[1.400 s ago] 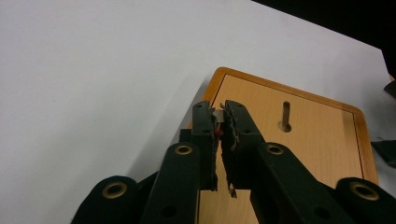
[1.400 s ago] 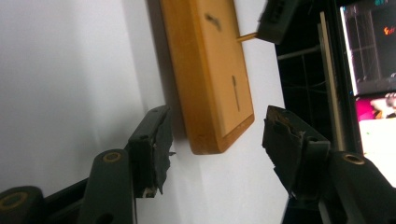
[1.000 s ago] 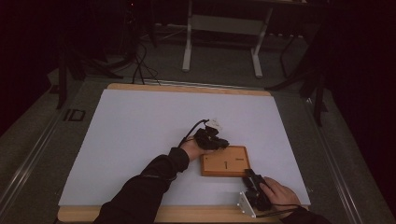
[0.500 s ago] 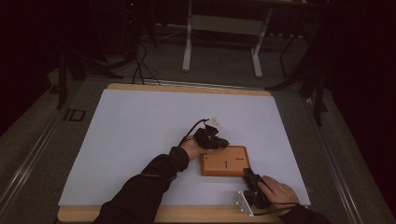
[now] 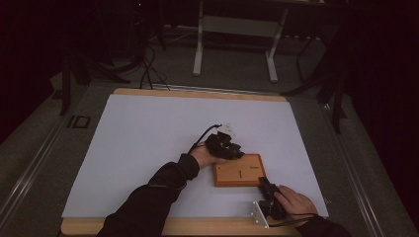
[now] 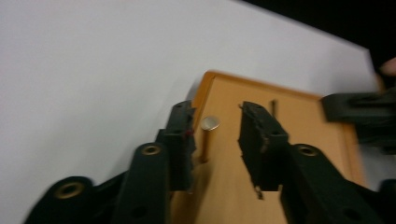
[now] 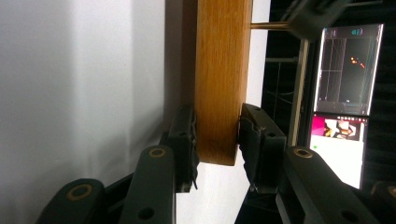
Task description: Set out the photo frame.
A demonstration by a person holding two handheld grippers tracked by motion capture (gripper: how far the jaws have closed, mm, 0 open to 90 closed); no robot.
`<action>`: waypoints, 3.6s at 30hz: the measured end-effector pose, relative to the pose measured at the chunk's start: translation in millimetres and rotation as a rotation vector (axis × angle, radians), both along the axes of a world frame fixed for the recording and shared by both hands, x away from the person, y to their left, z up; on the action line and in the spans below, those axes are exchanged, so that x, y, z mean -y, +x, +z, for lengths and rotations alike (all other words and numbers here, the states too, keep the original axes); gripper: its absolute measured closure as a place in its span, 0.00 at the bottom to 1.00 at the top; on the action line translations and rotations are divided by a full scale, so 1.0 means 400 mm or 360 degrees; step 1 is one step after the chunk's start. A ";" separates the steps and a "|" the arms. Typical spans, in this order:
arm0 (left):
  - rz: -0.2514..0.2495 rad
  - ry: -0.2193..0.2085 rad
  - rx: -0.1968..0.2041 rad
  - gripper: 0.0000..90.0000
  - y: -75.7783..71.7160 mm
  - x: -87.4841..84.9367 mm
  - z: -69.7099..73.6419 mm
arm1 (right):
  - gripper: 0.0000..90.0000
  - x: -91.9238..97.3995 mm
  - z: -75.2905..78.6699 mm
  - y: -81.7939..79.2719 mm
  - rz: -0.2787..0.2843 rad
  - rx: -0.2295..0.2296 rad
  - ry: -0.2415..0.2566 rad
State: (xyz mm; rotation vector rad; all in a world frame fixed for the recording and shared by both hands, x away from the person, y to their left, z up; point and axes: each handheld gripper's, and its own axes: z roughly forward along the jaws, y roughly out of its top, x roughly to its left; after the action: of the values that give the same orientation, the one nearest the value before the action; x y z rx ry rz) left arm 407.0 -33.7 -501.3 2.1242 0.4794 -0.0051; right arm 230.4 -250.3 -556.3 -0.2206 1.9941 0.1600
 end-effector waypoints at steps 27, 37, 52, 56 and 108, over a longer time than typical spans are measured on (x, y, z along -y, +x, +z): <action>0.0080 -0.0098 0.0177 0.10 -0.132 -0.218 0.062 | 0.76 0.015 0.147 0.081 0.0086 -0.0415 0.0077; 0.0067 -0.0083 0.0165 0.09 -0.196 -0.277 0.048 | 0.76 0.019 0.201 0.127 0.0094 -0.0601 0.0112; 0.0079 -0.0104 0.0117 0.10 -0.269 -0.330 0.018 | 0.76 0.024 0.269 0.212 0.0087 -0.0864 0.0210; 0.0093 -0.0117 0.0099 0.10 -0.282 -0.341 0.008 | 0.76 0.024 0.283 0.232 0.0067 -0.0903 0.0244; 0.0099 -0.0177 0.0073 0.10 -0.281 -0.343 -0.053 | 0.67 -0.009 0.347 0.583 -0.0270 -0.1394 0.0441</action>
State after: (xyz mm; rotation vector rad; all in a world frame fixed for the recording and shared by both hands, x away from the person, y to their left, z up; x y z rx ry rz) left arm 294.8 103.6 -522.6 1.9959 0.5063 0.0509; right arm 463.5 -246.6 -417.5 0.2468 2.8045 0.4819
